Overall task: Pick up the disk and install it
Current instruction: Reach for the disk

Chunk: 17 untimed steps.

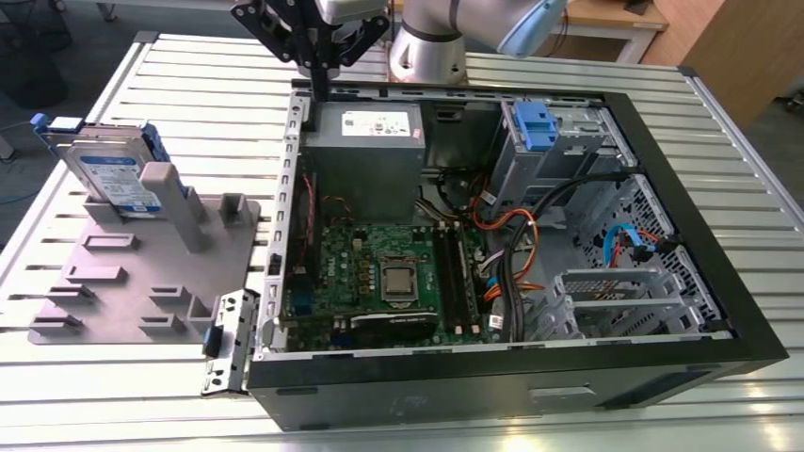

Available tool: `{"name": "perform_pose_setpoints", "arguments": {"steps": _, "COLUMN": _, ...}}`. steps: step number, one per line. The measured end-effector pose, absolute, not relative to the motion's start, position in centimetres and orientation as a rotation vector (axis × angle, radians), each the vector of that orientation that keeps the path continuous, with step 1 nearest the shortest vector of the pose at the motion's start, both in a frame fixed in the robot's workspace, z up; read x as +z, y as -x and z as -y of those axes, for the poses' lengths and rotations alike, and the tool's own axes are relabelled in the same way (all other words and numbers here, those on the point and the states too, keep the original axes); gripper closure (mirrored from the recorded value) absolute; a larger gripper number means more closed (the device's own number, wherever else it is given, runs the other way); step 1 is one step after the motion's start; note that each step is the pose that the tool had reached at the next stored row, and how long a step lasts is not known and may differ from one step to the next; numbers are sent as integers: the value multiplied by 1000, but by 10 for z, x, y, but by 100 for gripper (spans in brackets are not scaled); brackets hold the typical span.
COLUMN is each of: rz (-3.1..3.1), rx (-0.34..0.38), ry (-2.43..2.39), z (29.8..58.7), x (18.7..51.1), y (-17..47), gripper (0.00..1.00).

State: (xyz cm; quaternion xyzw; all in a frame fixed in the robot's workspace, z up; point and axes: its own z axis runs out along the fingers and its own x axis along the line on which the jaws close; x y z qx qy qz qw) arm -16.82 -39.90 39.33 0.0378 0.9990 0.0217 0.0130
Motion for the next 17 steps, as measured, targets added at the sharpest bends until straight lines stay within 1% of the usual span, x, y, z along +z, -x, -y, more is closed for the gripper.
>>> {"name": "perform_pose_setpoints", "arguments": {"steps": 17, "rz": -3113, "rx": 68, "ry": -118, "z": 399, "x": 393, "y": 176, "gripper": 89}}
